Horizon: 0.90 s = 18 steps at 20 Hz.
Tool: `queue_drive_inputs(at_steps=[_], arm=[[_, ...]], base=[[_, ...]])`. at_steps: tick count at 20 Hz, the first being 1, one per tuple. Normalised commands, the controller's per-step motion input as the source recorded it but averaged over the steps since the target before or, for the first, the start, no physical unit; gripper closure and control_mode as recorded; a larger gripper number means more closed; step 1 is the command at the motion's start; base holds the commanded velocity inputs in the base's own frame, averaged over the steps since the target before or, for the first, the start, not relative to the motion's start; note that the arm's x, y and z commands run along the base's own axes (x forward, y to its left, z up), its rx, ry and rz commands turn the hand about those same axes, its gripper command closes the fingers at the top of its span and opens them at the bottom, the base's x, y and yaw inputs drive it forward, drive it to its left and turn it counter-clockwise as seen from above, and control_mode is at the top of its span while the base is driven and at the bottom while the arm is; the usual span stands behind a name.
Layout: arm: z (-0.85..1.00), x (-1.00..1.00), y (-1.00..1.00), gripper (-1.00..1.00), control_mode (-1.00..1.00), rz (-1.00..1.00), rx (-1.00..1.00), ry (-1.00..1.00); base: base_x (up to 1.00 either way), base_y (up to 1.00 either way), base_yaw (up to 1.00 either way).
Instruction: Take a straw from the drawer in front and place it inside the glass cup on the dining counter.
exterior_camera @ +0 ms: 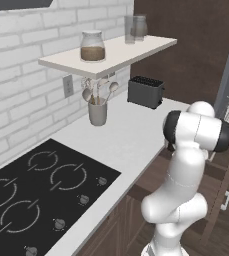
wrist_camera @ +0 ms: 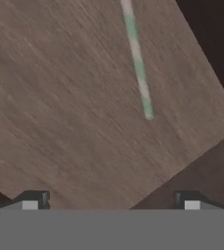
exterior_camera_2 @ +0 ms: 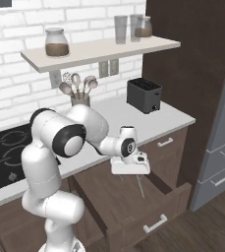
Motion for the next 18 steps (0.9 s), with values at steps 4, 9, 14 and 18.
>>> queue_drive_inputs(at_steps=[4, 9, 14, 18], arm=[[-0.12, 0.11, -0.04, -1.00, -1.00, 0.06, 0.10, 0.00], [-0.08, 0.10, -0.06, -1.00, -1.00, 0.00, 0.04, 0.00], [-0.15, 0.13, -0.01, -1.00, -1.00, 0.01, 0.06, 0.00], [-0.18, 0.07, -0.02, -1.00, -1.00, 0.02, 0.05, 0.00]], base=[[0.00, 0.00, 0.00], [0.00, 0.00, 0.00], [0.00, 0.00, 0.00], [0.00, 0.00, 0.00]])
